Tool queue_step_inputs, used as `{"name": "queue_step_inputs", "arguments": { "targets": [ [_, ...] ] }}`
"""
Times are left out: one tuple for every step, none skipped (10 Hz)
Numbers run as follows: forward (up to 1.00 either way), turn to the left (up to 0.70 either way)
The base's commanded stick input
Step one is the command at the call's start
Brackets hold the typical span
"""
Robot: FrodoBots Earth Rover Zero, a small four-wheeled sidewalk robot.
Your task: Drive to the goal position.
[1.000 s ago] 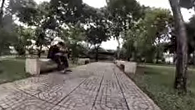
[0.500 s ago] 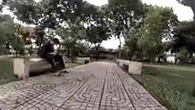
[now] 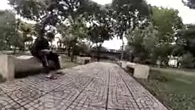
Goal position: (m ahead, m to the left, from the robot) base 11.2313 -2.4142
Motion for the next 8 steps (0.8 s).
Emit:
{"name": "queue_step_inputs", "arguments": {
  "targets": [
    [1.00, 0.00],
    [1.00, 0.00],
    [1.00, 0.00],
    [1.00, 0.00],
    [1.00, 0.00],
    [1.00, 0.00],
    [1.00, 0.00],
    [1.00, 0.00]
  ]
}}
